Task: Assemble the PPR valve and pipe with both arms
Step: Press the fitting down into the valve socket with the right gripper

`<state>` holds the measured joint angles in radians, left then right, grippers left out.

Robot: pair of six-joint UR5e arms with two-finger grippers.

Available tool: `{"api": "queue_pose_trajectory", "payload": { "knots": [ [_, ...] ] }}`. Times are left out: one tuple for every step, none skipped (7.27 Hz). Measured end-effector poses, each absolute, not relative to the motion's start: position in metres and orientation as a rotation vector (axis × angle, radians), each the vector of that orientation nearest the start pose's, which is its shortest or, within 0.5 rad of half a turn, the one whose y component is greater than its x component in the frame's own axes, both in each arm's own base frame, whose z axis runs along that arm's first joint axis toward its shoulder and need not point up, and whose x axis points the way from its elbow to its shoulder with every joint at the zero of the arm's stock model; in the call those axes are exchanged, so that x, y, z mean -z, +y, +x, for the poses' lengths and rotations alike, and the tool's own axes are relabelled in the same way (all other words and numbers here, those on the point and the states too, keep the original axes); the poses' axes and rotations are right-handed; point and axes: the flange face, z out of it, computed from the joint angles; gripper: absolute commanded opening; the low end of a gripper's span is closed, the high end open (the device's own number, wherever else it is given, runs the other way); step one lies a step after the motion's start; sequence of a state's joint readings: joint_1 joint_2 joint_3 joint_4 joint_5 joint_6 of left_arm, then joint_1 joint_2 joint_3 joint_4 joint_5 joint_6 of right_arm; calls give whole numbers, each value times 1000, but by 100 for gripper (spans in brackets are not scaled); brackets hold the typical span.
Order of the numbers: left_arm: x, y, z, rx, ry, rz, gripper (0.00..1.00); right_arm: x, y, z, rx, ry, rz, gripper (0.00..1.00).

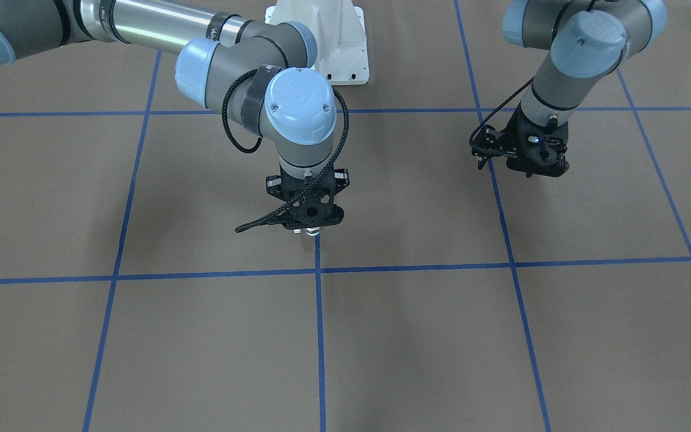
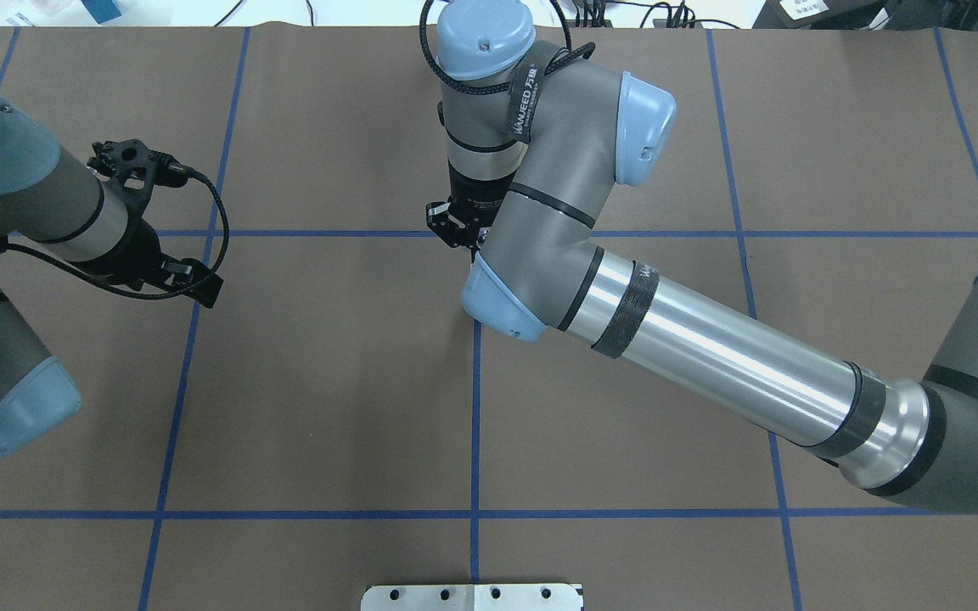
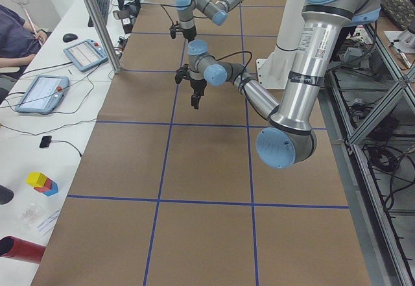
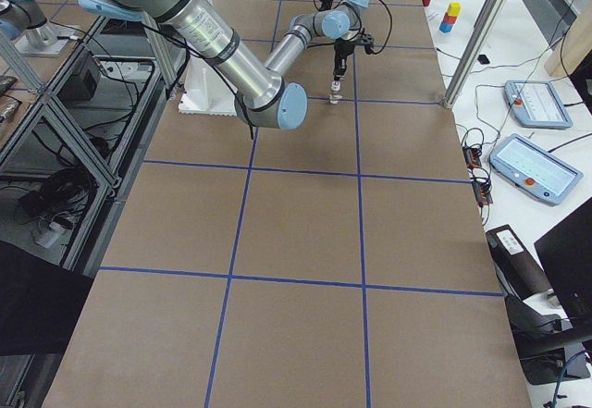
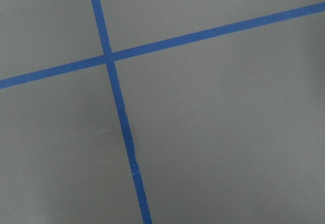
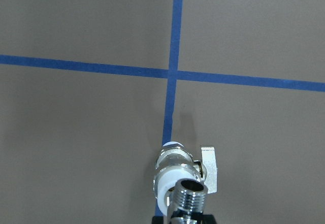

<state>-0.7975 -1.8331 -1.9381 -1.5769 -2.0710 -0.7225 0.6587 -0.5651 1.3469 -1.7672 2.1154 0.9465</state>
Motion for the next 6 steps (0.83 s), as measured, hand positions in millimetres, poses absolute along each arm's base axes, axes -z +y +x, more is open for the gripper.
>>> {"api": "queue_pose_trajectory", "payload": {
  "knots": [
    [-354,-460,330,-207,777,127,100,-130,-534,-557,127,-773,-82,0],
    [-354,-460,330,-206,776,126,100,-130,-534,-557,127,-772,-83,0],
    [-355,-460,330,-205,775,125,100,-132,-535,-558,126,-770,-85,0],
    [-355,-461,330,-204,773,124,100,-134,-536,-560,126,-769,-86,0],
    [-356,-461,331,-203,773,123,100,-136,-537,-562,127,-774,-83,0],
    [-356,-461,331,-203,773,122,100,-138,-538,-564,128,-777,-80,0]
  ]
}}
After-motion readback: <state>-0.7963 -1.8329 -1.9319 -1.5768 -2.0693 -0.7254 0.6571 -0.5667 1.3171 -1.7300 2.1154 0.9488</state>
